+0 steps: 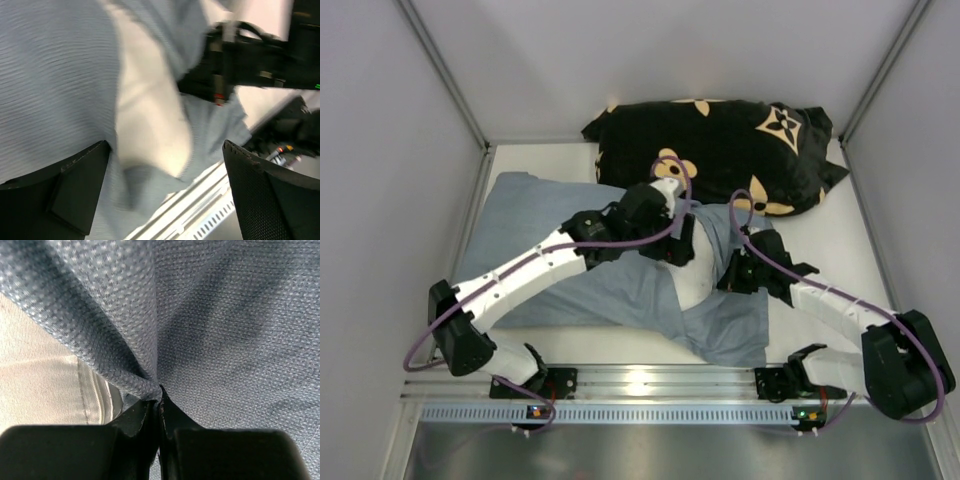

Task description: Remove the pillowcase from the pillow

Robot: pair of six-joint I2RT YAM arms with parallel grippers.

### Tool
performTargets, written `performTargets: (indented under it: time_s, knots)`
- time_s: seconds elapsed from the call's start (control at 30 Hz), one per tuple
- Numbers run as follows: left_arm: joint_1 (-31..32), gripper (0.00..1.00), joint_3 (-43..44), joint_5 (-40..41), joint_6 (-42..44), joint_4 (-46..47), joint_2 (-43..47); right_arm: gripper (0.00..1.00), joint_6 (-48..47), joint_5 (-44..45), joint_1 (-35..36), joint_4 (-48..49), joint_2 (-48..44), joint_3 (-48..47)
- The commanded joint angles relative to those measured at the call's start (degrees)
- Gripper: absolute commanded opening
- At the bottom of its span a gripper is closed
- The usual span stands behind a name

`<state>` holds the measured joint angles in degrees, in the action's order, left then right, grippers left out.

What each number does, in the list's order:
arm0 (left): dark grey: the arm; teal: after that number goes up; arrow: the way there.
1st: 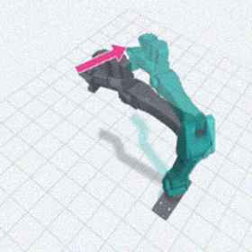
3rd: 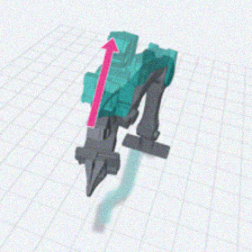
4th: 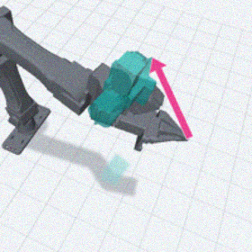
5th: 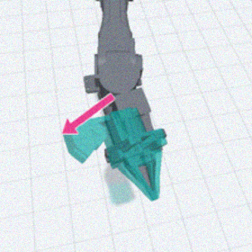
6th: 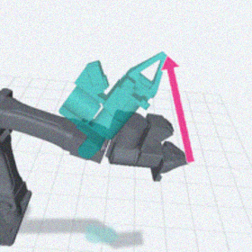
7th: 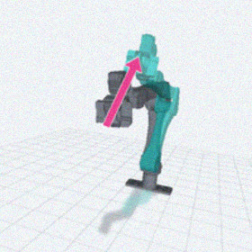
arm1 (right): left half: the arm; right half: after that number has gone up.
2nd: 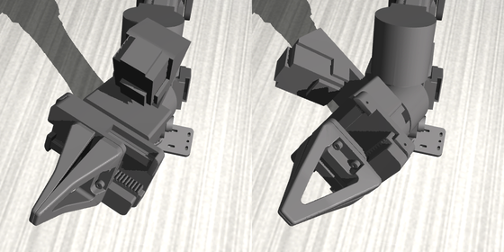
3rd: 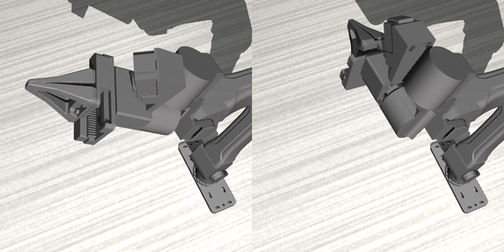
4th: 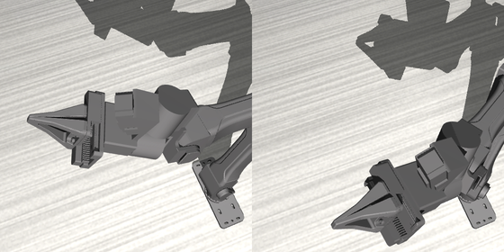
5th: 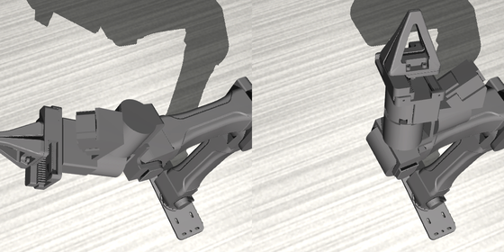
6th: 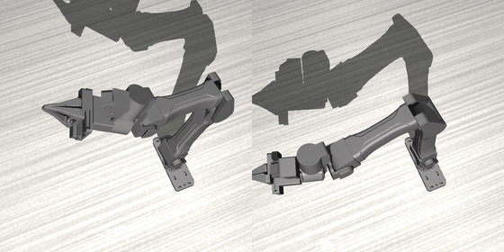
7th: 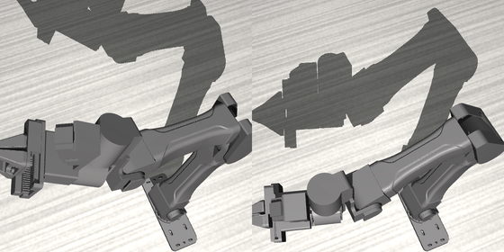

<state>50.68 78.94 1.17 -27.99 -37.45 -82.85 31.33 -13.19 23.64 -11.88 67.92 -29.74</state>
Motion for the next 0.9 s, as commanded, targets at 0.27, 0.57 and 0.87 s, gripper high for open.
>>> performTargets:
  time_s: [0.27, 0.57, 0.87]
  knots:
    - [15.9, 0.99, 11.5, 27.0, -6.5, -14.3, -13.6, 0.09, 0.8, -1.2, 0.7, -0.2, -4.8, -0.9]
    - [19.5, 0.97, 3.6, 34.2, -17.2, -15.2, -16.5, 0.1, 0.8, 1.1, 0.6, -2.8, -9.9, 0.0]
    - [21.7, 0.99, 7.0, 31.5, -15.2, -14.0, -20.8, 0.1, 1.4, 0.6, 0.7, -2.8, -10.8, 1.0]
